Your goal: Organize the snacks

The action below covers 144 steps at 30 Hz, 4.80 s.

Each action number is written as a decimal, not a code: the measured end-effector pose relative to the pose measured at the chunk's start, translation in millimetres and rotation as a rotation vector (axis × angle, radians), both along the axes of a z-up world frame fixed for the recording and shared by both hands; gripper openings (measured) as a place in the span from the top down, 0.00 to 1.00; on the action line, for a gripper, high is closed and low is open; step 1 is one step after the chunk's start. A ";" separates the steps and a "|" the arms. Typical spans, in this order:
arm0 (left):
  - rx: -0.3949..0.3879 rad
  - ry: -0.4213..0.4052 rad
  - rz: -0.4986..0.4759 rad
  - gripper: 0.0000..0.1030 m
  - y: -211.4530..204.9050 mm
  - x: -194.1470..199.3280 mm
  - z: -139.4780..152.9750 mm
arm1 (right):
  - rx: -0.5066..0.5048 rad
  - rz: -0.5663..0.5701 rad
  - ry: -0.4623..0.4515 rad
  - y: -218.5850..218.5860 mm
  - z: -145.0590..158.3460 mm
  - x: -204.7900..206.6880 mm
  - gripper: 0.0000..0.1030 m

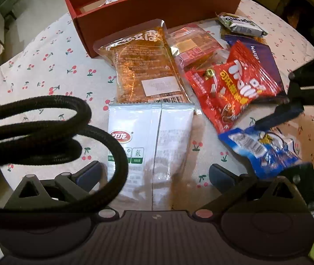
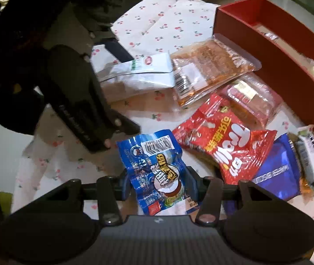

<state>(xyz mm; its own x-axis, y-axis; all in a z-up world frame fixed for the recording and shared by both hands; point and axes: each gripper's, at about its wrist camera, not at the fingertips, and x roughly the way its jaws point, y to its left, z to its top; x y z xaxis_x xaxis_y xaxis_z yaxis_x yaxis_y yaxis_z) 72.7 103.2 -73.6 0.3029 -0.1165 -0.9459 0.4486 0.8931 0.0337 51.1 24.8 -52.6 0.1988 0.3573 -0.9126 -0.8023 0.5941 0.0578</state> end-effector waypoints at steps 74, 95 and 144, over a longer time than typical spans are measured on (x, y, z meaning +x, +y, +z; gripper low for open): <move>-0.043 -0.069 0.148 0.19 -34.8 13.1 9.1 | 0.101 -0.380 -0.153 -85.3 43.6 10.5 0.44; -0.040 -0.079 0.119 0.36 -44.9 6.2 11.6 | -0.027 -0.471 -0.038 -95.8 -8.7 13.0 0.14; -0.118 -0.148 0.114 0.46 -49.6 -20.1 45.3 | -0.028 -0.502 -0.281 -92.1 35.7 -20.7 0.05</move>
